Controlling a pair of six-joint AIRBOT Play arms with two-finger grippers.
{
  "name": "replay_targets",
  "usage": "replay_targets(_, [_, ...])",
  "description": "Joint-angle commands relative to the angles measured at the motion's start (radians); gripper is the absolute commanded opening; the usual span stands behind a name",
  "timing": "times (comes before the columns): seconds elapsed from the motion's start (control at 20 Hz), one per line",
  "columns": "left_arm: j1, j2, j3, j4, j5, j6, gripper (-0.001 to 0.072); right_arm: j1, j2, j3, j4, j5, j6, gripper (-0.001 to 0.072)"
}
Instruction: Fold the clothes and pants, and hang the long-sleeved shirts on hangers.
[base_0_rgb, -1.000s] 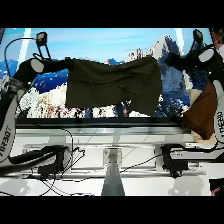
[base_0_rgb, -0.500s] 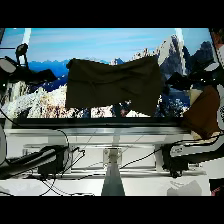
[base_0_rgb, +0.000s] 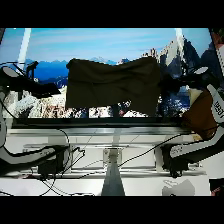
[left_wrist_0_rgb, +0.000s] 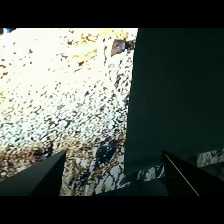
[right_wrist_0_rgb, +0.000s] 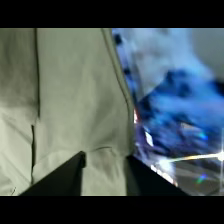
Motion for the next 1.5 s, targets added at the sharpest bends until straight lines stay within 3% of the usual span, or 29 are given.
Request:
replay_targets(0.0, [0.003,-0.052,-0.032,-0.048,-0.011,0.023,0.0634,0.013,-0.01,-0.002,-0.009,-0.026,-0.012,0.026])
replay_targets(0.05, [0.003,-0.056,-0.043,-0.048,-0.008,0.023,0.0634,0.018,-0.013,-0.002,-0.014,-0.014,-0.023,0.0202])
replay_targets(0.1, [0.003,-0.056,-0.059,-0.054,-0.005,0.024,0.0634,0.021,-0.013,-0.002,-0.022,-0.01,-0.047,0.0077])
replay_targets(0.15, [0.003,-0.056,-0.079,-0.074,-0.006,0.04,0.0633,0.021,-0.013,-0.002,-0.022,-0.01,-0.063,0.0018])
replay_targets(0.4, [0.003,-0.056,-0.184,-0.133,0.009,0.122,0.0609,0.021,-0.011,-0.002,-0.032,-0.011,-0.066,0.0018])
replay_targets(0.6, [0.003,-0.056,-0.227,-0.21,0.064,0.176,0.0276,0.021,0.001,0.001,-0.032,-0.009,-0.066,0.0017])
replay_targets(0.65, [0.003,-0.056,-0.227,-0.244,0.063,0.204,0.0116,0.021,0.012,0.005,-0.032,-0.007,-0.067,0.0017])
replay_targets(0.7, [0.003,-0.054,-0.227,-0.279,0.062,0.245,0.0011,0.021,0.028,0.011,-0.031,-0.005,-0.078,0.0017])
replay_targets(0.9, [0.003,-0.014,-0.149,-0.454,0.063,0.337,0.001,0.021,0.181,0.037,-0.029,-0.003,-0.134,0.0017])
replay_targets(1.2, [0.004,0.194,0.215,-0.517,0.076,0.328,0.001,0.021,0.575,0.096,0.006,-0.011,-0.171,0.0017])
replay_targets(1.3, [0.005,0.302,0.311,-0.518,0.134,0.329,0.001,0.021,0.715,0.152,0.018,-0.017,-0.171,0.0017])
replay_targets(1.45, [0.019,0.501,0.351,-0.517,0.367,0.33,0.001,0.021,0.897,0.264,0.034,-0.06,-0.17,0.0018])
